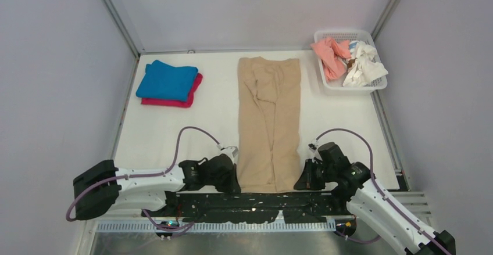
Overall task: Fold and stack the t-shirts
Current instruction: Grab the bottom of the folded rectangular tshirt with both arms, then fold the folded rectangular tshirt in 1/3 of the way
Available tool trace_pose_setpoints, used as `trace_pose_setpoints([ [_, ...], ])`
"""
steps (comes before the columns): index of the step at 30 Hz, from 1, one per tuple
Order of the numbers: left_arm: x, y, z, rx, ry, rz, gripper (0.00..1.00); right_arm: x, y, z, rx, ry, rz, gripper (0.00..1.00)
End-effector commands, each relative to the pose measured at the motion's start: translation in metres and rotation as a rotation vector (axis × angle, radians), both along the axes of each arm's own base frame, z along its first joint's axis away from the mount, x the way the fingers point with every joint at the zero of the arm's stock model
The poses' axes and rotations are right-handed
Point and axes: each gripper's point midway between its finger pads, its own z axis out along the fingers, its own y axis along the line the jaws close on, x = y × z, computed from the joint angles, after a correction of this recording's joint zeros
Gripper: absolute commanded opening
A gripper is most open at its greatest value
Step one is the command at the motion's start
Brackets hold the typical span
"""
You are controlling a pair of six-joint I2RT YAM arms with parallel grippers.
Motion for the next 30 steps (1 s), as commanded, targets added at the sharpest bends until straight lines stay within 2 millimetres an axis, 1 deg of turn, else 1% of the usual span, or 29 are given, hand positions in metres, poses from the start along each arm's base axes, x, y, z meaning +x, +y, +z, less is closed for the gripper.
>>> trace_pose_setpoints([
  [1, 0.007, -0.005, 0.022, -0.018, -0.071, -0.037, 0.00, 0.006, 0.027, 0.045, 0.180, -0.093, 0.092, 0.06],
  [2, 0.015, -0.005, 0.029, -0.009, -0.113, -0.029, 0.00, 0.012, 0.030, 0.055, 0.197, -0.131, 0.096, 0.06],
  [3, 0.022, -0.007, 0.038, -0.007, -0.150, -0.025, 0.00, 0.017, 0.030, 0.059, 0.190, -0.150, 0.091, 0.06],
  [4, 0.029, -0.009, 0.047, -0.004, -0.193, -0.027, 0.00, 0.023, 0.032, 0.070, 0.193, -0.192, 0.097, 0.06],
  [5, 0.038, -0.009, 0.055, 0.008, -0.245, -0.026, 0.00, 0.029, 0.030, 0.072, 0.171, -0.211, 0.086, 0.06],
  [6, 0.048, -0.009, 0.064, 0.026, -0.281, -0.009, 0.00, 0.035, 0.031, 0.082, 0.164, -0.245, 0.091, 0.06],
  [7, 0.056, -0.008, 0.071, 0.049, -0.312, -0.001, 0.00, 0.040, 0.028, 0.081, 0.130, -0.256, 0.088, 0.06],
  [8, 0.062, -0.008, 0.076, 0.067, -0.336, 0.003, 0.00, 0.047, 0.029, 0.092, 0.125, -0.288, 0.085, 0.06],
  [9, 0.069, -0.009, 0.081, 0.080, -0.351, 0.009, 0.00, 0.054, 0.024, 0.090, 0.081, -0.304, 0.072, 0.06],
  [10, 0.076, -0.010, 0.083, 0.087, -0.359, 0.019, 0.00, 0.062, 0.023, 0.099, 0.068, -0.335, 0.061, 0.06],
  [11, 0.085, -0.011, 0.086, 0.082, -0.364, 0.037, 0.00, 0.070, 0.019, 0.100, 0.030, -0.365, 0.042, 0.06],
  [13, 0.097, -0.018, 0.090, 0.045, -0.354, 0.039, 0.00, 0.088, 0.015, 0.111, -0.007, -0.428, -0.001, 0.06],
  [14, 0.104, -0.020, 0.092, 0.030, -0.351, 0.046, 0.00, 0.096, 0.012, 0.109, -0.034, -0.435, -0.026, 0.06],
  [15, 0.112, -0.022, 0.096, 0.018, -0.345, 0.056, 0.00, 0.105, 0.015, 0.114, -0.022, -0.461, -0.043, 0.06],
  [16, 0.118, -0.024, 0.100, 0.009, -0.345, 0.060, 0.00, 0.111, 0.016, 0.112, -0.029, -0.459, -0.055, 0.06],
  [17, 0.125, -0.027, 0.105, -0.003, -0.352, 0.063, 0.00, 0.120, 0.020, 0.118, -0.013, -0.486, -0.074, 0.06],
  [18, 0.133, -0.028, 0.111, -0.010, -0.362, 0.071, 0.00, 0.128, 0.019, 0.116, -0.032, -0.490, -0.095, 0.06],
  [19, 0.142, -0.031, 0.114, -0.016, -0.373, 0.074, 0.00, 0.138, 0.020, 0.122, -0.028, -0.522, -0.117, 0.06],
  [20, 0.151, -0.033, 0.118, -0.015, -0.381, 0.074, 0.00, 0.150, 0.017, 0.124, -0.048, -0.551, -0.156, 0.06],
  [21, 0.159, -0.034, 0.120, -0.009, -0.382, 0.083, 0.00, 0.158, 0.015, 0.130, -0.052, -0.576, -0.180, 0.06],
  [22, 0.169, -0.034, 0.123, -0.008, -0.385, 0.091, 0.00, 0.171, 0.013, 0.136, -0.063, -0.620, -0.217, 0.06],
  [24, 0.187, -0.036, 0.126, -0.015, -0.383, 0.108, 0.00, 0.192, 0.001, 0.145, -0.110, -0.683, -0.303, 0.06],
  [25, 0.191, -0.042, 0.128, -0.033, -0.372, 0.090, 0.00, 0.200, -0.004, 0.150, -0.123, -0.707, -0.334, 0.06],
  [27, 0.206, -0.044, 0.129, -0.033, -0.363, 0.091, 0.00, 0.216, -0.013, 0.160, -0.158, -0.754, -0.381, 0.06],
  [28, 0.214, -0.042, 0.130, -0.016, -0.360, 0.096, 0.00, 0.224, -0.014, 0.160, -0.176, -0.765, -0.383, 0.06],
  [29, 0.223, -0.043, 0.135, -0.008, -0.367, 0.103, 0.00, 0.232, -0.014, 0.160, -0.185, -0.761, -0.389, 0.06],
  [30, 0.231, -0.041, 0.135, 0.005, -0.366, 0.108, 0.00, 0.239, -0.013, 0.167, -0.176, -0.780, -0.389, 0.06],
])
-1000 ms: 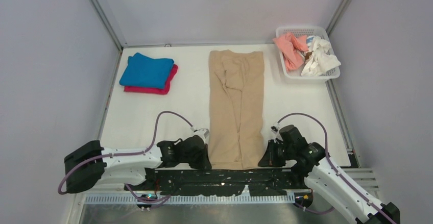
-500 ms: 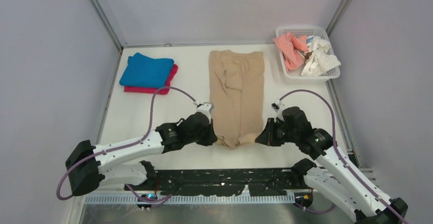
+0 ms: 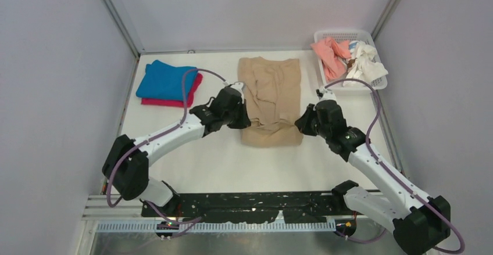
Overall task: Fold and stack the t-shirts
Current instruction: Fold the folded rectangular tshirt in 1/3 of the way
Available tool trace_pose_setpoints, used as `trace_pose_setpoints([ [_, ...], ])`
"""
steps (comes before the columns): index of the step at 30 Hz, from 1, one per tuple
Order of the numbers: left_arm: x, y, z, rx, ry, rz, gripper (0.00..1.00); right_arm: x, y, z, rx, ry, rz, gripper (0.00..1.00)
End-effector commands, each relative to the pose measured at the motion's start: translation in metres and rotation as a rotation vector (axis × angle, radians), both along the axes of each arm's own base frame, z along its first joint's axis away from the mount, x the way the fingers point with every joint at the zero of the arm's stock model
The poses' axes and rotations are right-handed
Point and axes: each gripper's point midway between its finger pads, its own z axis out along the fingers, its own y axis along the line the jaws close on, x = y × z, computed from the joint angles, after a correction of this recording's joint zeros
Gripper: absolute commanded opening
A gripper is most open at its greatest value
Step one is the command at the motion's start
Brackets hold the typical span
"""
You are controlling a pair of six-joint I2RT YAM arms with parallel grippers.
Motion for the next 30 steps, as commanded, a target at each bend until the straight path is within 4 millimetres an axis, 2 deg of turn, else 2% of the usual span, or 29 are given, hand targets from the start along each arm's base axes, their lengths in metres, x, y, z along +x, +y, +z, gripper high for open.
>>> trace_pose_setpoints([
  [1, 0.036, -0.007, 0.022, -0.009, -0.046, -0.024, 0.00, 0.062, -0.008, 0.050, -0.008, -0.199, -0.101, 0.06],
  [2, 0.043, -0.007, 0.022, -0.009, -0.048, -0.020, 0.00, 0.070, -0.007, 0.055, 0.006, -0.216, -0.112, 0.06],
  [3, 0.050, -0.008, 0.023, -0.010, -0.049, -0.019, 0.00, 0.078, -0.010, 0.049, 0.003, -0.200, -0.134, 0.06],
  [4, 0.056, -0.008, 0.022, -0.007, -0.047, -0.016, 0.00, 0.086, -0.010, 0.054, 0.022, -0.223, -0.146, 0.06],
  [5, 0.062, -0.008, 0.022, -0.004, -0.046, -0.014, 0.00, 0.093, -0.013, 0.051, 0.023, -0.220, -0.161, 0.06],
  [8, 0.078, -0.005, 0.016, 0.020, -0.026, -0.006, 0.00, 0.114, -0.012, 0.060, 0.035, -0.270, -0.175, 0.06],
  [9, 0.083, -0.005, 0.015, 0.022, -0.022, -0.003, 0.00, 0.118, -0.010, 0.054, 0.024, -0.256, -0.168, 0.06],
  [10, 0.088, -0.004, 0.014, 0.022, -0.020, 0.000, 0.00, 0.126, -0.010, 0.061, 0.027, -0.272, -0.168, 0.06],
  [11, 0.092, -0.004, 0.012, 0.020, -0.014, 0.003, 0.00, 0.130, -0.007, 0.050, 0.016, -0.245, -0.151, 0.06],
  [16, 0.113, -0.001, 0.005, 0.019, 0.001, 0.019, 0.00, 0.156, 0.002, 0.044, 0.056, -0.236, -0.110, 0.06],
  [17, 0.116, -0.001, 0.003, 0.019, 0.009, 0.019, 0.00, 0.160, 0.005, 0.036, 0.061, -0.217, -0.097, 0.06],
  [26, 0.149, -0.003, -0.012, 0.018, 0.040, 0.017, 0.00, 0.191, -0.001, 0.013, 0.060, -0.175, -0.115, 0.06],
  [27, 0.153, -0.002, -0.014, 0.022, 0.039, 0.018, 0.02, 0.196, -0.001, 0.016, 0.066, -0.183, -0.118, 0.06],
  [30, 0.163, -0.001, -0.021, 0.027, 0.055, 0.022, 0.04, 0.205, 0.003, 0.001, 0.076, -0.144, -0.109, 0.06],
])
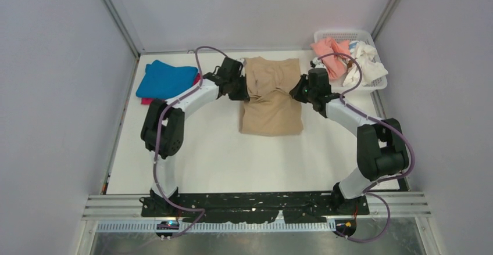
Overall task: Fold and stack the t-shirts
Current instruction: Fold the folded rectangular tshirt in 1/3 of the way
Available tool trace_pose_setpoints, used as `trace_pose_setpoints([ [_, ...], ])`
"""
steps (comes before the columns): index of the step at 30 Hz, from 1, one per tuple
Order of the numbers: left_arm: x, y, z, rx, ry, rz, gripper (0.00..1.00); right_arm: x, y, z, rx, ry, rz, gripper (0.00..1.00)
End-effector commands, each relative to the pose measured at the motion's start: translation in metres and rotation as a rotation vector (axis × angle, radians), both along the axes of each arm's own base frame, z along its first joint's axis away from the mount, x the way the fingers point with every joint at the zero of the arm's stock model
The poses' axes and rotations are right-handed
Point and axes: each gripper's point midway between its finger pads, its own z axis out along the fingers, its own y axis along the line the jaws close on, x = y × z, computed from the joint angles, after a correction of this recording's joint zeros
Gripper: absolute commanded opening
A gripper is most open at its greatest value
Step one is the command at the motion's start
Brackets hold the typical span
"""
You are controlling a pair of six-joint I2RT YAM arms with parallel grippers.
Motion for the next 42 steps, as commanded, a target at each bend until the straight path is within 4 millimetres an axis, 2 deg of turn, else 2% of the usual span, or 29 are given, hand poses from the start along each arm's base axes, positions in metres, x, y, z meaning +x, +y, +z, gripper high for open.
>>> trace_pose_setpoints([
  [1, 0.019, 0.000, 0.006, -0.017, -0.012, -0.018, 0.03, 0.036, 0.009, 0.026, 0.048, -0.099, 0.018, 0.06],
  [2, 0.022, 0.000, 0.005, -0.016, -0.008, -0.016, 0.03, 0.038, 0.011, 0.019, 0.057, -0.080, 0.019, 0.06],
  [7, 0.029, 0.003, -0.006, -0.016, 0.019, -0.003, 0.02, 0.050, 0.015, 0.008, 0.082, -0.057, 0.022, 0.06],
  [15, 0.038, 0.003, -0.011, -0.031, 0.032, -0.010, 0.09, 0.054, -0.001, -0.009, 0.052, -0.026, -0.060, 0.06],
  [17, 0.038, 0.003, -0.011, -0.035, 0.040, -0.016, 0.21, 0.055, -0.003, -0.013, 0.065, -0.009, -0.077, 0.14],
  [19, 0.037, 0.005, -0.006, -0.034, 0.036, -0.015, 0.47, 0.055, -0.003, -0.014, 0.073, -0.002, -0.084, 0.20],
  [20, 0.038, 0.008, -0.002, -0.038, 0.029, -0.006, 0.54, 0.056, -0.002, -0.012, 0.075, -0.006, -0.081, 0.27],
  [21, 0.036, 0.013, 0.006, -0.043, 0.013, 0.008, 0.63, 0.055, -0.002, -0.009, 0.072, -0.005, -0.080, 0.39],
  [22, 0.035, 0.017, 0.016, -0.054, -0.011, 0.020, 0.74, 0.056, -0.003, -0.004, 0.071, -0.015, -0.083, 0.47],
  [23, 0.033, 0.020, 0.023, -0.062, -0.033, 0.031, 0.90, 0.054, -0.004, -0.003, 0.066, -0.008, -0.085, 0.62],
  [24, 0.030, 0.023, 0.033, -0.072, -0.064, 0.037, 0.98, 0.053, -0.006, 0.003, 0.063, -0.016, -0.095, 0.68],
  [25, 0.026, 0.025, 0.042, -0.088, -0.087, 0.041, 0.99, 0.049, -0.008, 0.003, 0.060, -0.009, -0.100, 0.78],
  [26, 0.020, 0.026, 0.047, -0.103, -0.096, 0.041, 1.00, 0.045, -0.009, 0.009, 0.064, -0.017, -0.103, 0.82],
  [27, 0.016, 0.025, 0.053, -0.125, -0.111, 0.035, 1.00, 0.037, -0.010, 0.004, 0.062, -0.002, -0.101, 0.87],
  [28, 0.008, 0.023, 0.053, -0.147, -0.096, 0.023, 1.00, 0.033, -0.009, 0.013, 0.074, -0.019, -0.097, 0.89],
  [29, 0.000, 0.022, 0.053, -0.166, -0.083, 0.014, 1.00, 0.024, -0.009, 0.007, 0.074, -0.001, -0.087, 0.92],
  [30, -0.007, 0.020, 0.052, -0.190, -0.064, 0.008, 1.00, 0.018, -0.009, 0.015, 0.075, -0.018, -0.080, 0.93],
  [33, -0.027, 0.011, 0.047, -0.260, -0.028, -0.017, 1.00, -0.010, -0.010, 0.022, 0.072, -0.039, -0.044, 0.97],
  [35, -0.035, -0.001, 0.054, -0.312, -0.029, -0.061, 1.00, -0.023, -0.002, 0.030, 0.098, -0.064, 0.024, 0.99],
  [36, -0.039, -0.009, 0.055, -0.336, -0.022, -0.090, 1.00, -0.026, 0.003, 0.033, 0.111, -0.077, 0.051, 0.96],
  [37, -0.042, -0.018, 0.054, -0.354, -0.004, -0.115, 0.99, -0.035, 0.012, 0.031, 0.160, -0.057, 0.093, 0.96],
  [38, -0.046, -0.026, 0.052, -0.373, 0.017, -0.141, 1.00, -0.036, 0.019, 0.033, 0.195, -0.067, 0.115, 0.95],
  [39, -0.049, -0.034, 0.049, -0.387, 0.035, -0.161, 1.00, -0.045, 0.028, 0.024, 0.263, -0.022, 0.140, 0.95],
  [40, -0.051, -0.039, 0.043, -0.392, 0.054, -0.168, 1.00, -0.044, 0.034, 0.026, 0.302, -0.040, 0.158, 0.95],
  [41, -0.052, -0.042, 0.038, -0.393, 0.068, -0.172, 0.99, -0.053, 0.041, 0.013, 0.358, 0.013, 0.169, 0.95],
  [42, -0.054, -0.044, 0.031, -0.387, 0.084, -0.173, 1.00, -0.055, 0.046, 0.013, 0.388, 0.006, 0.191, 0.95],
])
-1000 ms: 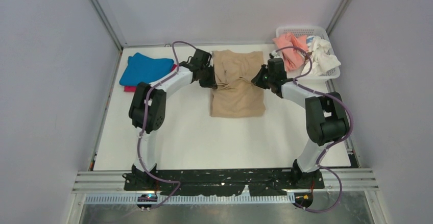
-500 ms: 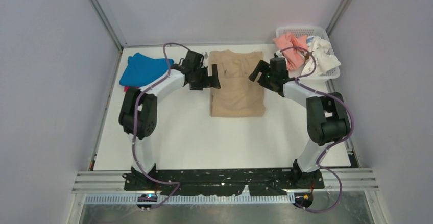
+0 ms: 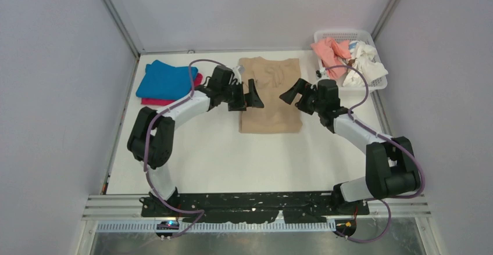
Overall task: Fold and stack the t-shirts
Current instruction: Fold the folded rectangular tshirt in 1/3 of the way, then grab one side of the 2/3 rectangular tshirt with both arms
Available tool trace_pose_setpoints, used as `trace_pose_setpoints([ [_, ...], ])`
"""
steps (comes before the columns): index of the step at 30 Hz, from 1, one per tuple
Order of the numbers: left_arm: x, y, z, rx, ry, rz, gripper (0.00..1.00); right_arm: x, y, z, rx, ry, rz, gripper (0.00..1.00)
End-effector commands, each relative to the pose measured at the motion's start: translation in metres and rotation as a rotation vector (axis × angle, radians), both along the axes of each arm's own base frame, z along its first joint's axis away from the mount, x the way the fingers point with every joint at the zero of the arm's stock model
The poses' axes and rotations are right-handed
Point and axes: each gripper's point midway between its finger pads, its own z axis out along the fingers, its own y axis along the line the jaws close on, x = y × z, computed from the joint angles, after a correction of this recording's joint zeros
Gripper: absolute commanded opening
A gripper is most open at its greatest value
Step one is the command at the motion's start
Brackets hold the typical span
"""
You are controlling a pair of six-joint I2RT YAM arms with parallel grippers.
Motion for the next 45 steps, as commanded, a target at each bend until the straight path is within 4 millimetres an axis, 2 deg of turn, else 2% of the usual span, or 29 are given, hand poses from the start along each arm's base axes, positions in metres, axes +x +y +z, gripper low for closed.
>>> trace_pose_setpoints([
  [1, -0.010, -0.029, -0.004, -0.087, 0.039, -0.081, 1.00, -0.025, 0.034, -0.026, 0.197, 0.087, 0.123, 0.95],
  [5, -0.027, -0.019, -0.044, -0.039, 0.123, -0.074, 0.99, -0.044, 0.032, -0.066, 0.203, 0.183, 0.120, 0.95],
  [10, -0.059, 0.007, -0.091, 0.062, 0.220, -0.052, 1.00, -0.081, 0.013, -0.114, 0.129, 0.318, 0.056, 0.95],
  [13, -0.079, 0.021, -0.109, 0.101, 0.261, -0.041, 1.00, -0.103, 0.002, -0.129, 0.084, 0.366, 0.029, 0.95],
  [17, -0.104, 0.034, -0.124, 0.111, 0.310, -0.034, 0.99, -0.127, -0.010, -0.139, 0.027, 0.396, 0.022, 0.95],
  [20, -0.119, 0.042, -0.126, 0.114, 0.313, -0.031, 1.00, -0.134, -0.014, -0.134, -0.002, 0.366, 0.042, 0.95],
  [22, -0.121, 0.042, -0.114, 0.098, 0.282, -0.037, 1.00, -0.133, -0.010, -0.121, -0.011, 0.321, 0.079, 0.95],
  [24, -0.119, 0.038, -0.096, 0.079, 0.221, -0.049, 1.00, -0.129, -0.002, -0.099, -0.026, 0.248, 0.127, 0.95],
  [27, -0.121, 0.032, -0.062, 0.063, 0.113, -0.061, 1.00, -0.123, -0.001, -0.056, -0.064, 0.122, 0.135, 0.95],
  [28, -0.122, 0.035, -0.055, 0.069, 0.086, -0.051, 1.00, -0.124, -0.002, -0.048, -0.081, 0.091, 0.140, 0.95],
  [29, -0.123, 0.038, -0.049, 0.077, 0.060, -0.035, 1.00, -0.125, -0.009, -0.036, -0.105, 0.049, 0.115, 0.95],
  [31, -0.125, 0.050, -0.042, 0.103, 0.026, 0.010, 1.00, -0.129, -0.024, -0.029, -0.142, 0.020, 0.052, 0.95],
  [34, -0.131, 0.072, -0.045, 0.177, 0.014, 0.069, 1.00, -0.138, -0.042, -0.039, -0.167, 0.063, -0.042, 0.95],
  [36, -0.135, 0.082, -0.053, 0.223, 0.039, 0.092, 1.00, -0.145, -0.043, -0.050, -0.154, 0.098, -0.054, 0.95],
  [37, -0.136, 0.082, -0.058, 0.231, 0.057, 0.087, 0.99, -0.148, -0.043, -0.057, -0.149, 0.122, -0.054, 0.95],
  [40, -0.139, 0.069, -0.068, 0.191, 0.101, 0.054, 0.88, -0.152, -0.035, -0.070, -0.120, 0.164, -0.026, 0.95],
  [42, -0.135, 0.064, -0.075, 0.181, 0.117, 0.060, 0.83, -0.153, -0.029, -0.078, -0.100, 0.182, -0.003, 1.00],
  [45, -0.126, 0.058, -0.086, 0.187, 0.140, 0.079, 0.74, -0.153, -0.022, -0.089, -0.080, 0.210, 0.024, 0.90],
])
